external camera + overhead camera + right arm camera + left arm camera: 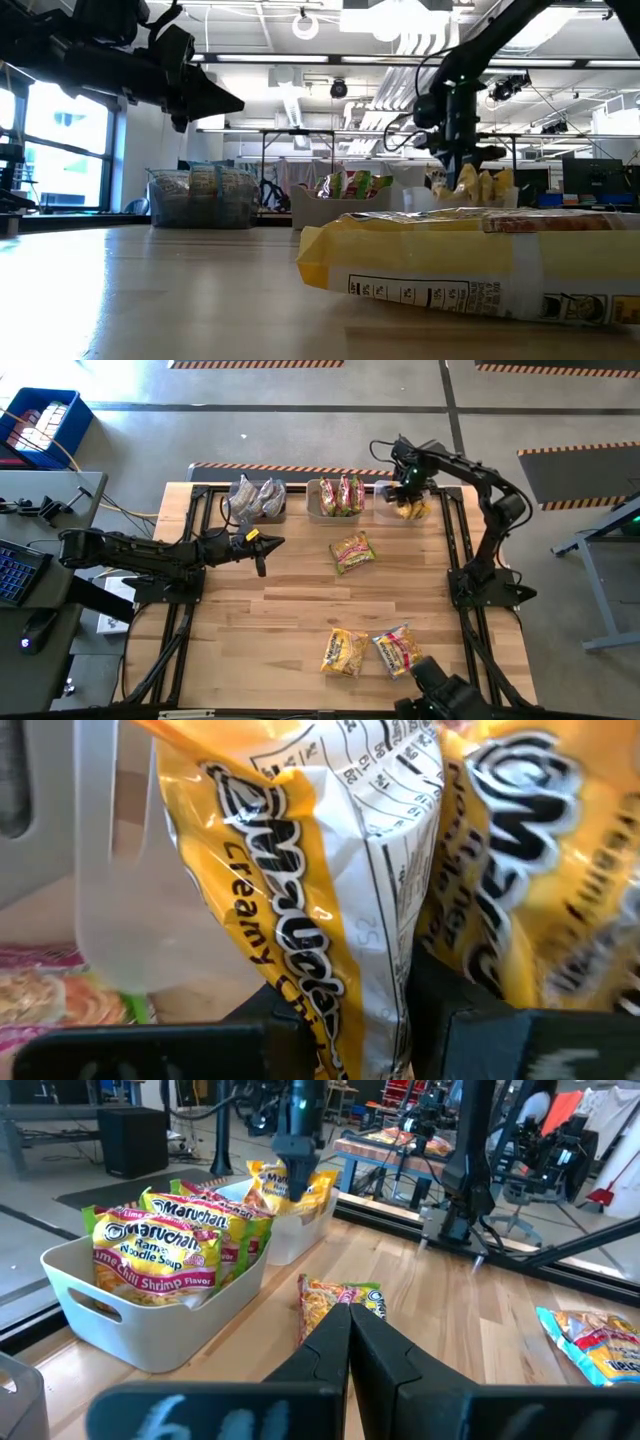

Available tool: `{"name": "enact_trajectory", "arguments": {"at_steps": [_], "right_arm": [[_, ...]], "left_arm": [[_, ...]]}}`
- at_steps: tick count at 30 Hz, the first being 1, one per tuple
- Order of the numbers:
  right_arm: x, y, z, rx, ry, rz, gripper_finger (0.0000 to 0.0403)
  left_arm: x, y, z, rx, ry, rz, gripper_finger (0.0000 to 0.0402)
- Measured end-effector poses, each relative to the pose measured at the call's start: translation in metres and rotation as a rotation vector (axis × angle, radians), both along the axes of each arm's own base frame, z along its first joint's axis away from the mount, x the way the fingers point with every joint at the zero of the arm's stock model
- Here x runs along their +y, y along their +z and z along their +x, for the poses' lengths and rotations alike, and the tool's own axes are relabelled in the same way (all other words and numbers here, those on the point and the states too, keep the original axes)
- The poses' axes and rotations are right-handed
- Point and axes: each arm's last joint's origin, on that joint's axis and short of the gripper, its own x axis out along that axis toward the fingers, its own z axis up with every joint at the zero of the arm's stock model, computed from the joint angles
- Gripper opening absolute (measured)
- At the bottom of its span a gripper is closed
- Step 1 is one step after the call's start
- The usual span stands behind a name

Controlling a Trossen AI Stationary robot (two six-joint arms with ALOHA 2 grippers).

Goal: Sort Maruchan noodles
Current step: Put the left yellow noodle pack into the transparent bin

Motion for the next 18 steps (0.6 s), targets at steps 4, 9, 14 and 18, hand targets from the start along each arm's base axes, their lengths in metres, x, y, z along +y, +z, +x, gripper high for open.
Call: {"name": "enact_trajectory", "arguments": {"at_steps": [4,9,14,18], "right_arm": [[-0.0043,-0.0079,0.0027,0.007,0.001,-0.003,0.0076],[-0.0064,-0.0106,0.0053,0.037,0.031,-0.046,0.0097],[-0.0068,-0.0105,0.0046,0.099,0.05,-0.089,0.0147],[-0.006,-0.0095,0.0051,0.102,0.06,-0.094,0.0185]], "left_arm": [[0.0,0.0,0.0,0.0,0.0,0.0,0.0001],[0.0,0.0,0.0,0.0,0.0,0.0,0.0],[0.0,-0.0001,0.0,0.001,0.0,-0.001,0.0],[0.0,-0.0002,0.0,0.002,0.0,-0.001,0.0001]]}}
